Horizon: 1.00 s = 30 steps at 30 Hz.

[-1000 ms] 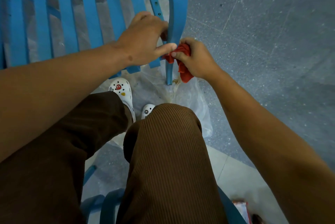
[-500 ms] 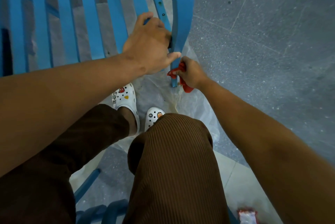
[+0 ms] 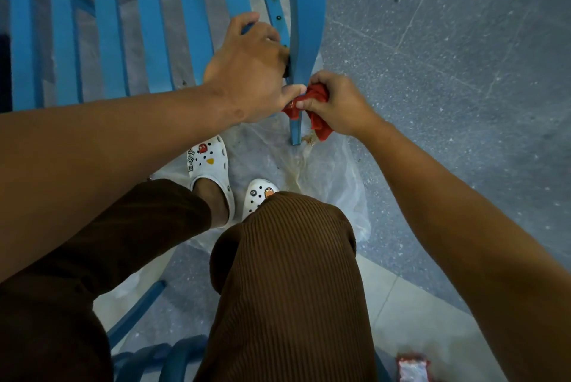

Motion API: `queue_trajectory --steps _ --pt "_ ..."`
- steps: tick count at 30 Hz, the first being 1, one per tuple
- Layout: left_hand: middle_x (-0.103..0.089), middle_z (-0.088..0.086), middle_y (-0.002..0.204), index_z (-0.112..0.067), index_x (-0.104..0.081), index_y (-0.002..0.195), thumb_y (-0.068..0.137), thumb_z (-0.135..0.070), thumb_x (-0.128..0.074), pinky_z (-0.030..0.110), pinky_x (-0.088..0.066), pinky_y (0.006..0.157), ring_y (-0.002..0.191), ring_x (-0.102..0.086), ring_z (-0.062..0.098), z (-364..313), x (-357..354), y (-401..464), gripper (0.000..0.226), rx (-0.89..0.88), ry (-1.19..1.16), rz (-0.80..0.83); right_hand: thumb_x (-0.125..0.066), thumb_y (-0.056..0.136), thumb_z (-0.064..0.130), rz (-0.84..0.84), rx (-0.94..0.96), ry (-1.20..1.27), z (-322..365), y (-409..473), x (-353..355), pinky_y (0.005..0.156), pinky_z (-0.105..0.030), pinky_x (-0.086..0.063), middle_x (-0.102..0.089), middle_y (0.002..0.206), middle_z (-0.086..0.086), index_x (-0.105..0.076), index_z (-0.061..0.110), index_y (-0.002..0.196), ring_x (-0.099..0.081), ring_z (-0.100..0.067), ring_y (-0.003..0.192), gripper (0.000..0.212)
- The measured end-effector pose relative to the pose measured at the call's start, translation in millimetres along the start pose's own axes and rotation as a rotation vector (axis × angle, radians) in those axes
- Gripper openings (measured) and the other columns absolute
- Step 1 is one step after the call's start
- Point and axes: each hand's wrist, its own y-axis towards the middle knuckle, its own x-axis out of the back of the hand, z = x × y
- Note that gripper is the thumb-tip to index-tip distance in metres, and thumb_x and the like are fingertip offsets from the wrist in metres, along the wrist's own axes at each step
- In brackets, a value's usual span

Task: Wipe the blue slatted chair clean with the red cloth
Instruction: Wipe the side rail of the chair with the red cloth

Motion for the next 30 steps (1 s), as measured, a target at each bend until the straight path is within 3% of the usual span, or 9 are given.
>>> queue_trajectory --steps 5,8,12,15,17,19,25,30 --pt "-0.071 0.002 0.108 -0.023 -0.077 0.105 0.093 -0.066 -0.05 0.042 -0.021 0.119 0.13 -0.038 0.022 -1.3 2.0 -3.0 0.052 0.027 -0.021 -0.015 -0.081 0.085 0.037 0.042 -0.137 -0.059 -31.0 9.0 -30.8 0.074 -0.03 -0.053 -0.068 0.094 0.002 -0.063 0.016 0.103 -0.064 -0.016 0.085 0.033" --pt "-0.069 0.003 0.111 -0.025 -0.077 0.105 0.092 -0.069 -0.047 0.044 -0.021 0.12 0.131 -0.042 0.024 -1.7 0.8 -0.6 0.055 0.019 -0.007 -0.012 -0.08 0.086 0.035 0.07 -0.24 -0.074 -46.4 12.4 -47.3 0.063 -0.021 -0.046 -0.065 0.087 0.005 -0.059 0.02 0.1 -0.063 -0.014 0.078 0.029" --pt "-0.068 0.003 0.113 -0.028 -0.076 0.106 0.091 -0.074 -0.043 0.042 -0.02 0.12 0.132 -0.042 0.025 -1.1 1.0 1.0 0.059 0.031 0.016 0.019 -0.078 0.09 0.024 0.092 -0.371 0.007 -60.3 13.1 -66.6 0.045 -0.011 -0.045 -0.064 0.071 0.013 -0.06 0.012 0.104 -0.063 -0.007 0.055 0.025" --pt "-0.068 0.001 0.112 -0.029 -0.076 0.108 0.092 -0.075 -0.038 0.043 -0.023 0.119 0.13 -0.043 0.024 -3.3 4.5 -0.3 0.062 0.027 0.031 0.031 -0.077 0.091 0.017 0.085 -0.45 0.08 -63.6 11.9 -73.1 0.049 -0.025 -0.055 -0.07 0.063 0.009 -0.059 0.01 0.105 -0.064 -0.012 0.047 0.023" --pt "-0.066 0.003 0.12 -0.027 -0.075 0.113 0.093 -0.071 -0.043 0.04 -0.024 0.116 0.133 -0.037 0.025 -5.8 8.6 -2.1 0.058 0.065 0.007 0.048 -0.077 0.09 0.015 0.086 -0.436 0.125 -59.8 11.6 -71.4 0.052 -0.031 -0.057 -0.073 0.063 0.008 -0.059 0.008 0.104 -0.065 -0.012 0.046 0.024" --pt "-0.062 0.005 0.127 -0.024 -0.074 0.116 0.094 -0.067 -0.048 0.036 -0.026 0.113 0.134 -0.031 0.026 -8.8 12.1 -4.3 0.055 0.072 -0.018 0.052 -0.08 0.088 0.018 0.077 -0.368 0.131 -53.5 10.1 -61.6 0.055 -0.028 -0.058 -0.074 0.064 0.01 -0.06 0.009 0.101 -0.066 -0.007 0.049 0.026" --pt "-0.065 0.007 0.121 -0.019 -0.076 0.11 0.094 -0.067 -0.048 0.036 -0.02 0.112 0.132 -0.035 0.028 -9.1 12.1 -4.9 0.057 0.069 -0.043 0.021 -0.084 0.083 0.035 0.04 -0.176 0.042 -42.9 12.0 -31.2 0.069 -0.02 -0.052 -0.07 0.09 0.006 -0.065 0.02 0.099 -0.067 -0.006 0.08 0.029" --pt "-0.068 0.001 0.115 -0.024 -0.077 0.105 0.093 -0.071 -0.043 0.039 -0.02 0.117 0.131 -0.039 0.024 -4.1 6.0 -2.3 0.059 0.04 -0.014 0.007 -0.082 0.085 0.031 0.105 -0.279 -0.008 -56.3 19.4 -46.9 0.063 -0.029 -0.058 -0.072 0.085 0.004 -0.061 0.018 0.096 -0.07 -0.019 0.072 0.027"
